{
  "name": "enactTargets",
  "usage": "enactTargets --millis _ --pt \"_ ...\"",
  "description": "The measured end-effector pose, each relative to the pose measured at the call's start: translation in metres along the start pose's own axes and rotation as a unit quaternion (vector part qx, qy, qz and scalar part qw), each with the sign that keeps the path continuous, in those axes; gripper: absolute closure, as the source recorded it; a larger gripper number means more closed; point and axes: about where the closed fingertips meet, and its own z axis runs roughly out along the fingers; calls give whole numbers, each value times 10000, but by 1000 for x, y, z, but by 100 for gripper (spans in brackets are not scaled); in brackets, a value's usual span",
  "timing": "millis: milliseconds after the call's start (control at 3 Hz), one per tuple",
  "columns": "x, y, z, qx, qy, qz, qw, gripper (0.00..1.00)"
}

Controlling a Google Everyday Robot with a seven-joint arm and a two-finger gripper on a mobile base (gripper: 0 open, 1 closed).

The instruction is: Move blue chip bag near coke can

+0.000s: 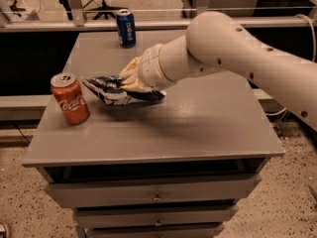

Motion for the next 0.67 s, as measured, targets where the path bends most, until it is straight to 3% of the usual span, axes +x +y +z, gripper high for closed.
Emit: enactTargets --millis 333,667 --pt "3 7 11 -69 -100 300 9995 83" --pt "1 14 18 -133 -212 518 9983 59"
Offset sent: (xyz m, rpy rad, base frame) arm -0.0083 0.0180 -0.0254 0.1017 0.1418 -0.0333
